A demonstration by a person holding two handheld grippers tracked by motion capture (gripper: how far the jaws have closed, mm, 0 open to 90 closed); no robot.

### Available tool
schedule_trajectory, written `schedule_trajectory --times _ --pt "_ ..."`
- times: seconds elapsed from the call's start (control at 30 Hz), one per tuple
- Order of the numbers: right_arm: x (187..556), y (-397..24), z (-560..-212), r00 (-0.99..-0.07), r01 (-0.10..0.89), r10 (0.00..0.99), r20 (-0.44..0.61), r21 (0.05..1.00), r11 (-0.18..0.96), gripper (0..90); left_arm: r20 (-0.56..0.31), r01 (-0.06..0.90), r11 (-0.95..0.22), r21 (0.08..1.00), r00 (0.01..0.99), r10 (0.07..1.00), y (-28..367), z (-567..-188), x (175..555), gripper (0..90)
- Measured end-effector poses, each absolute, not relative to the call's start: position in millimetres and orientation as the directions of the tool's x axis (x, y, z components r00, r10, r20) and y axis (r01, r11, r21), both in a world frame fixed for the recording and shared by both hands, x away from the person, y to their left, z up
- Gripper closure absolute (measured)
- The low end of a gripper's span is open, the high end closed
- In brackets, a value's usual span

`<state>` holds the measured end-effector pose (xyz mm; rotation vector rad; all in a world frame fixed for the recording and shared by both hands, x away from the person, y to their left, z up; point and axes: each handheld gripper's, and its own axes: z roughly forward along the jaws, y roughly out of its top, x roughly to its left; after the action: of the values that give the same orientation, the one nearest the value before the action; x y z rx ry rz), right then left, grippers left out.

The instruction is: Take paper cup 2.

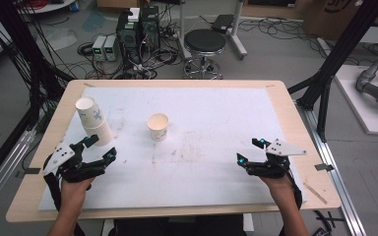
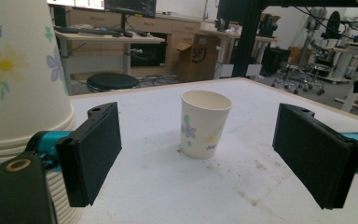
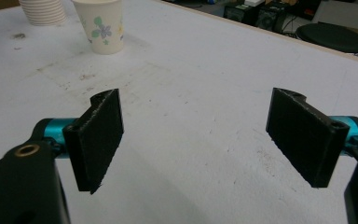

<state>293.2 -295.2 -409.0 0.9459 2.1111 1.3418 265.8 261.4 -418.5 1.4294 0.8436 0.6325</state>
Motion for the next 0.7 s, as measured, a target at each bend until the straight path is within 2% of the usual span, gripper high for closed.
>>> schedule_trajectory --times 0.7 --pt "295.3 -289.5 -405.7 -0.686 0.276 0.727 -0.025 0.916 0.292 19.4 -0.132 0.084 0.103 0.991 0.506 0.853 281.3 -402.4 254.4 15.3"
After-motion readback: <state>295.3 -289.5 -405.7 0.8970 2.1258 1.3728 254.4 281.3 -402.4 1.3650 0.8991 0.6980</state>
